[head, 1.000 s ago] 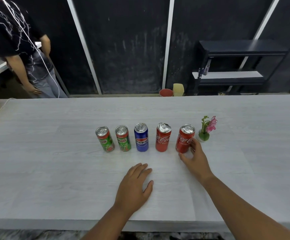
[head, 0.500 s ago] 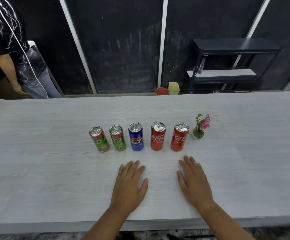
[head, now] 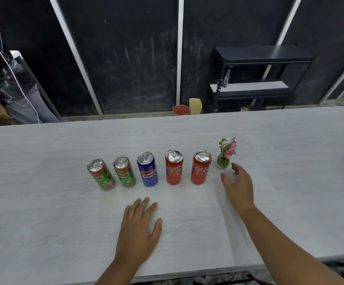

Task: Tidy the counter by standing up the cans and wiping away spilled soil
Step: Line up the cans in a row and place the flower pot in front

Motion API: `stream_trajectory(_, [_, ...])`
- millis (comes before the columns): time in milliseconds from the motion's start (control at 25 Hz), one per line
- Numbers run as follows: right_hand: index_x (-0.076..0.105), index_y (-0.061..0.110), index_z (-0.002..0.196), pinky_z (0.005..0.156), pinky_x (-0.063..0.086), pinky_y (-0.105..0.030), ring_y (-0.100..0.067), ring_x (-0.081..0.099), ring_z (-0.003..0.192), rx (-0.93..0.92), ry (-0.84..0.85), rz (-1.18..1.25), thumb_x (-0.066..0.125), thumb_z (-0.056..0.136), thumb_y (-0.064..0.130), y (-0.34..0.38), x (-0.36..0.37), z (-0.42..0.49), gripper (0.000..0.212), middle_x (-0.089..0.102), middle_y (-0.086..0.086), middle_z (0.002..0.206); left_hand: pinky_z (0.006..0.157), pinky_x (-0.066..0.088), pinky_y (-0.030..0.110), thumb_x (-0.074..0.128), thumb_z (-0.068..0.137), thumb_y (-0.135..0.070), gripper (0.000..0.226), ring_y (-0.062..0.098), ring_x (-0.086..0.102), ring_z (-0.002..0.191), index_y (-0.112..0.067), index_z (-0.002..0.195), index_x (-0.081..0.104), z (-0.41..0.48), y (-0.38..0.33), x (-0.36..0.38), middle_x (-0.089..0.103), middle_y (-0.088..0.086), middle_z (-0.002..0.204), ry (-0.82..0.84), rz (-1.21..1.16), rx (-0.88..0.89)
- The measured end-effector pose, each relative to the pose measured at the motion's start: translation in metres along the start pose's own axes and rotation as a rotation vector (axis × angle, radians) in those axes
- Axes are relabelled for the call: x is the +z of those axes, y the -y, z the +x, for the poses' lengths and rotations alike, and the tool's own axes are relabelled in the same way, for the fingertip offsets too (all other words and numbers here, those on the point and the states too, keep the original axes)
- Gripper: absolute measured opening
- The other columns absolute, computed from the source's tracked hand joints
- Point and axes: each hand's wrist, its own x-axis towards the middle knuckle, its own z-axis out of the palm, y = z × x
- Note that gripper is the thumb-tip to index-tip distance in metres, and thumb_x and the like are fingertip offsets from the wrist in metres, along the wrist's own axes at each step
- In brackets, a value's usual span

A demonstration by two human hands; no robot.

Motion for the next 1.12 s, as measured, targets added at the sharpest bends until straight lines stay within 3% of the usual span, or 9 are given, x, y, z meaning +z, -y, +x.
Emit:
stream_trajectory(200, [0.052, 0.02, 0.156, 0.108, 0.05, -0.051, -0.032, 0.058, 0.129, 0.051, 0.059, -0.013, 0.087, 0.084, 0.037, -0.003, 0.003, 0.038, 0.081, 0.063, -0.011, 0.133, 0.133, 0.024, 0.051, 0.046, 0.104, -0.059, 0.057, 0.017, 0.031, 0.16, -0.037, 0.156, 0.055, 0.002, -0.003, -0.004, 0.043, -0.01, 0.169, 0.016, -0.008, -0.015])
stream_trajectory(360, [0.05, 0.031, 0.157, 0.106, 0.047, -0.047, -0.028, 0.056, 0.123, 0.041, 0.085, -0.019, 0.08, 0.086, 0.028, -0.006, 0.005, 0.047, 0.077, 0.065, -0.006, 0.126, 0.133, 0.023, 0.052, 0.045, 0.103, -0.06, 0.059, 0.016, 0.03, 0.161, -0.037, 0.157, 0.054, 0.003, -0.005, -0.007, 0.041, -0.01, 0.17, 0.03, -0.018, -0.025])
stream_trajectory(560, [0.068, 0.027, 0.132, 0.097, 0.046, -0.046, -0.031, 0.055, 0.116, -0.044, 0.053, -0.112, 0.082, 0.086, 0.046, -0.006, 0.008, 0.05, 0.051, 0.068, -0.002, 0.116, 0.134, 0.02, 0.05, 0.051, 0.104, -0.057, 0.057, 0.015, 0.028, 0.162, -0.038, 0.157, 0.052, 0.003, -0.006, -0.008, 0.039, -0.011, 0.17, 0.04, -0.024, -0.034])
stream_trajectory(640, [0.071, 0.024, 0.126, 0.096, 0.046, -0.045, -0.029, 0.055, 0.115, -0.045, 0.041, -0.118, 0.083, 0.085, 0.051, -0.007, 0.01, 0.05, 0.05, 0.067, -0.001, 0.114, 0.134, 0.02, 0.049, 0.05, 0.104, -0.058, 0.057, 0.015, 0.028, 0.162, -0.038, 0.157, 0.052, 0.003, -0.006, -0.008, 0.04, -0.011, 0.17, 0.036, -0.025, -0.028])
stream_trajectory(1000, [0.07, 0.033, 0.116, 0.096, 0.053, -0.041, -0.018, 0.061, 0.112, -0.005, -0.008, 0.135, 0.088, 0.077, 0.058, -0.009, 0.007, 0.039, 0.05, 0.067, 0.002, 0.115, 0.133, 0.023, 0.049, 0.049, 0.104, -0.059, 0.055, 0.015, 0.03, 0.16, -0.039, 0.154, 0.055, 0.003, -0.005, -0.008, 0.043, -0.012, 0.168, 0.018, -0.02, -0.016])
stream_trajectory(1120, [0.069, 0.034, 0.116, 0.087, 0.051, -0.03, -0.015, 0.062, 0.109, -0.006, -0.022, 0.175, 0.088, 0.079, 0.055, -0.008, 0.004, 0.034, 0.047, 0.068, 0.005, 0.113, 0.134, 0.022, 0.048, 0.048, 0.104, -0.061, 0.054, 0.014, 0.03, 0.16, -0.039, 0.153, 0.055, 0.002, -0.004, -0.006, 0.043, -0.013, 0.167, 0.005, -0.021, -0.015])
